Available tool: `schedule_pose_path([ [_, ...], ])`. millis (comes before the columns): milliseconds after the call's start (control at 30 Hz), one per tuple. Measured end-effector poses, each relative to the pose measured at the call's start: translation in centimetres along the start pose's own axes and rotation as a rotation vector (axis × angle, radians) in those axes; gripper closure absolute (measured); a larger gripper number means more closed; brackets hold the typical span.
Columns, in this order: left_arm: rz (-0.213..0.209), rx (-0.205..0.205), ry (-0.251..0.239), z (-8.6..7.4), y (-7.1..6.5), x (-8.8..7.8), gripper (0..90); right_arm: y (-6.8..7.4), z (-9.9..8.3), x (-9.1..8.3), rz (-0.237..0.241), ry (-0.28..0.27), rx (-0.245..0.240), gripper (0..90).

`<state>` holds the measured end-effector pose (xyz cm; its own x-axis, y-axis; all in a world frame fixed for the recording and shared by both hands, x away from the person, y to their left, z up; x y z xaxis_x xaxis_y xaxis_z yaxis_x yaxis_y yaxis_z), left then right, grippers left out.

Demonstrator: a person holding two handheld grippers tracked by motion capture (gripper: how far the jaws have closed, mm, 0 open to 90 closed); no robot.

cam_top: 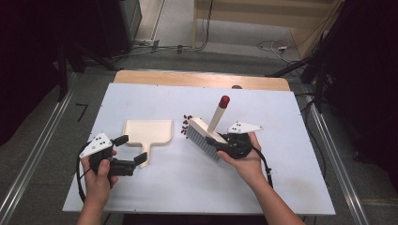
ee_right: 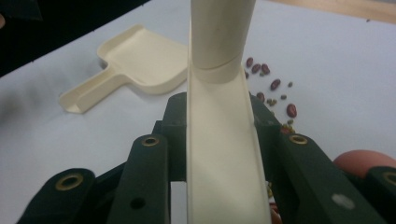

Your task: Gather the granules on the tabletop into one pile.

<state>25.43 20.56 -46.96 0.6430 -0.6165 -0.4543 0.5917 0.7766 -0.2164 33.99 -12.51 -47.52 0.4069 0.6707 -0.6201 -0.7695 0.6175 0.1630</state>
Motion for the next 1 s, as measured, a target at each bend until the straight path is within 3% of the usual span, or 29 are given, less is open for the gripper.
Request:
schedule_pose_path([
  [67,0.002,-0.003,-0.007,0.0,0.0,-0.1,0.0,0.7,0.7,0.5,-0.022,-0.022,0.041,65.2],
  [133,0.006,-0.003,-0.008,0.0,0.1,-0.2,0.0,0.9,0.8,0.9,-0.030,-0.023,0.051,65.2],
  [267,0.007,-0.008,-0.015,0.0,0.1,-0.4,0.0,2.2,1.2,3.3,-0.042,-0.003,0.112,65.2],
  [367,0.008,-0.011,-0.015,0.0,0.2,-0.4,0.0,2.5,1.3,4.1,-0.040,-0.006,0.127,65.2],
  [467,0.008,-0.014,-0.014,-0.1,0.3,-0.4,0.0,2.7,1.5,5.3,-0.068,0.004,0.129,65.2],
  [567,0.007,-0.015,-0.015,-0.1,0.3,-0.4,0.0,1.8,1.5,5.8,-0.110,0.008,0.140,65.2],
  [1000,0.002,-0.013,-0.009,-0.1,0.2,-0.2,0.0,-1.1,0.8,4.1,-0.171,0.010,0.169,65.1],
])
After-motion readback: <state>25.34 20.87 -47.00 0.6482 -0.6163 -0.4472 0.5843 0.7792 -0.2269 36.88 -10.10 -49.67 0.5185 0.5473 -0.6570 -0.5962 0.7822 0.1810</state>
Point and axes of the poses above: each handheld gripper's, and its own axes: x roughly forward along the jaws, z roughly out of its top, y roughly to its left, the point moved 4 cm from there along x, roughly forward along the jaws, and after that the axes turned 8 degrees about y, right-handed, at the moved point
